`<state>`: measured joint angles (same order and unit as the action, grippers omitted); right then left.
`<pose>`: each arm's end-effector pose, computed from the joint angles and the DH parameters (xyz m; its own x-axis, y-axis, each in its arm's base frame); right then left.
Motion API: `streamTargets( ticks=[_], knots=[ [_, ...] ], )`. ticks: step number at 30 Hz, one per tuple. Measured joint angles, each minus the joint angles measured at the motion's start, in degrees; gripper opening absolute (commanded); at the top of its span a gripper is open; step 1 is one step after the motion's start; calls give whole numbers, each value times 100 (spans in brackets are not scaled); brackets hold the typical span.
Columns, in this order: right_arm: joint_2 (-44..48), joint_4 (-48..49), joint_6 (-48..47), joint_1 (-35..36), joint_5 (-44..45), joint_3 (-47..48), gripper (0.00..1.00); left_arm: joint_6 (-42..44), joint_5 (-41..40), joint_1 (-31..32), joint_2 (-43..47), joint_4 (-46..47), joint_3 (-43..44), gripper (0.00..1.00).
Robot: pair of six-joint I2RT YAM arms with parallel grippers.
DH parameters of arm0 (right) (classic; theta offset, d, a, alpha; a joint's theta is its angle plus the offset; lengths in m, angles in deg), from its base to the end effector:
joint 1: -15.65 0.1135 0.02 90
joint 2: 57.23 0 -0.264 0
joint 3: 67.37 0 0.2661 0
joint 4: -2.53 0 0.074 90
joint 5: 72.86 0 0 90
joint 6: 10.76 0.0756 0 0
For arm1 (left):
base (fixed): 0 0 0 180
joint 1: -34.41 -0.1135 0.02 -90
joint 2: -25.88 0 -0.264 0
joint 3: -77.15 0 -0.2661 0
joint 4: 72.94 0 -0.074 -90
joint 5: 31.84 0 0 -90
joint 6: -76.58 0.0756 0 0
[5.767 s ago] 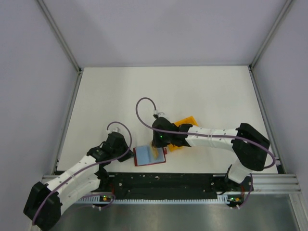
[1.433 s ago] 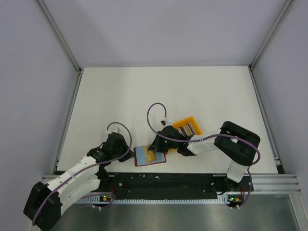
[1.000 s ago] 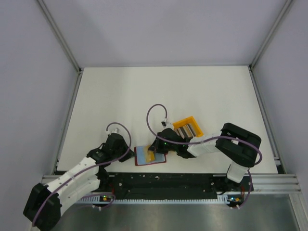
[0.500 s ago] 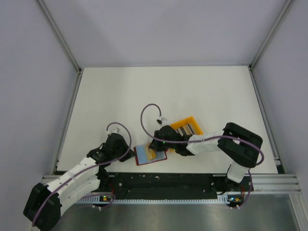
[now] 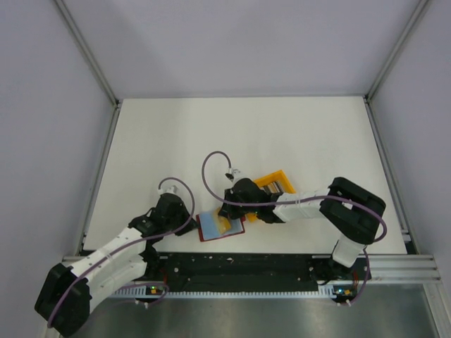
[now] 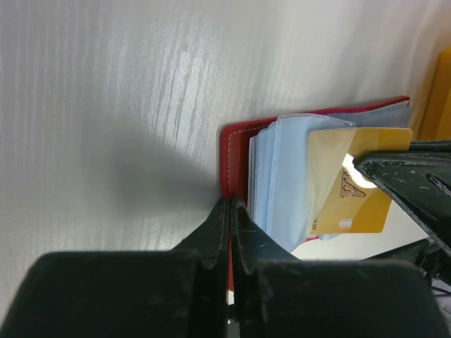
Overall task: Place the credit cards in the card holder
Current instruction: Insert the credit card into the card holder.
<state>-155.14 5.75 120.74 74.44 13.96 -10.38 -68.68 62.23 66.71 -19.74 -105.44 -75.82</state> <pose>0.1911 0.3235 0.1093 -0.8182 -0.0738 -0.5701 -0.4466 0.7059 0.5497 0.1505 -0.1015 0.1011 -0.8438 -0.4363 -0.3125 -0.2153 0.8086 -0.5476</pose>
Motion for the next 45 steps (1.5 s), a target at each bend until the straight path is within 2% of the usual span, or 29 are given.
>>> streamTargets(
  ticks=[7,21,25,29,34,38,41,45],
  knots=[
    [-107,258,184,-11,-33,-7,0,59,15,0,-28,57,9,0],
    [-278,634,1856,-114,-352,-249,1,52,-31,0,-28,72,7,0],
    [-262,577,2094,-87,-350,-315,19,31,-37,0,-26,72,7,0],
    [-216,249,2109,-9,-258,-256,30,-7,-31,0,-28,76,7,0],
    [-22,-153,2024,76,-114,-190,34,-31,15,7,-28,83,7,0],
    [240,-581,1853,107,-57,-192,32,-31,24,11,-26,85,2,0],
    [358,-846,1731,111,-72,-192,24,-33,26,11,-26,96,-11,0],
    [361,-944,1639,131,-181,-192,0,-33,33,11,-26,101,-13,0]
  ],
)
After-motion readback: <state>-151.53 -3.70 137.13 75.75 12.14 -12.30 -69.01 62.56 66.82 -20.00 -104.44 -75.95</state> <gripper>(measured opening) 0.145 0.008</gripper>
